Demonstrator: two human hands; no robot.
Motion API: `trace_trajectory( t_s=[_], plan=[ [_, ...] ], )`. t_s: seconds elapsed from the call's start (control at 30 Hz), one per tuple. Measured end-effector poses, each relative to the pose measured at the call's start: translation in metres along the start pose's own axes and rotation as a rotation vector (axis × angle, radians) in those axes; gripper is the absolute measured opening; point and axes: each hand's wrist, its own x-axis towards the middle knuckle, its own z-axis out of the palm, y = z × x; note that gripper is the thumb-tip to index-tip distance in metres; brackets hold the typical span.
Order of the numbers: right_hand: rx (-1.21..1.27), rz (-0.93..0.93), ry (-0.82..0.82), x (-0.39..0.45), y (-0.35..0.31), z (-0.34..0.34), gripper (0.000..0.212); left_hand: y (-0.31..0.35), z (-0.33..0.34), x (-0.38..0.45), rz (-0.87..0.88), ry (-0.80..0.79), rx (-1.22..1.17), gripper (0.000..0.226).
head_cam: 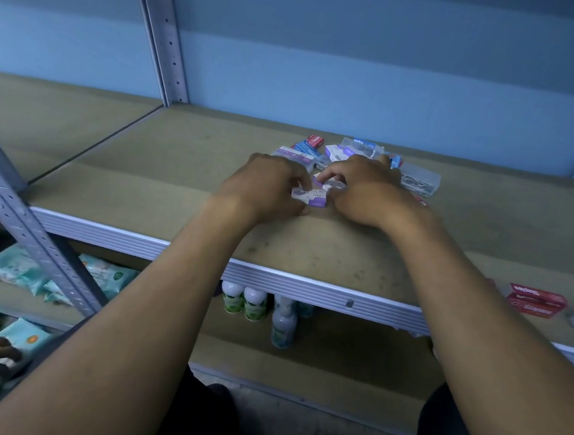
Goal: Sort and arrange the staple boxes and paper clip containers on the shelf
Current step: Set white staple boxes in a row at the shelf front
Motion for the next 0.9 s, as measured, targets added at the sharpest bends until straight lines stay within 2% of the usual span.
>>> trace_trajectory(
  t_s=[0.27,0.47,0.7,0.8,0.9],
  plan=[
    [0.160,-0.030,0.045,-0.003,-0.006,-0.001,0.010,-0.011,-0.011,-0.014,-0.063,-0.027,-0.065,0.028],
    [0.244,-0.063,0.030,-0.007,-0.009,-0.002,0.023,-0.014,-0.020,-0.025,-0.136,-0.076,-0.020,0.036],
    [0.228,-0.076,-0.012,-0.016,-0.007,-0.014,0.009,-0.010,-0.018,-0.025,-0.182,-0.143,0.012,0.058],
    [0.224,-0.072,-0.033,-0.023,-0.005,-0.020,0.007,-0.007,-0.015,-0.021,-0.165,-0.126,-0.016,0.057],
    [0.207,-0.077,-0.053,-0.028,-0.004,-0.025,0.014,-0.004,-0.013,-0.018,-0.141,-0.115,-0.036,0.046]
  ],
)
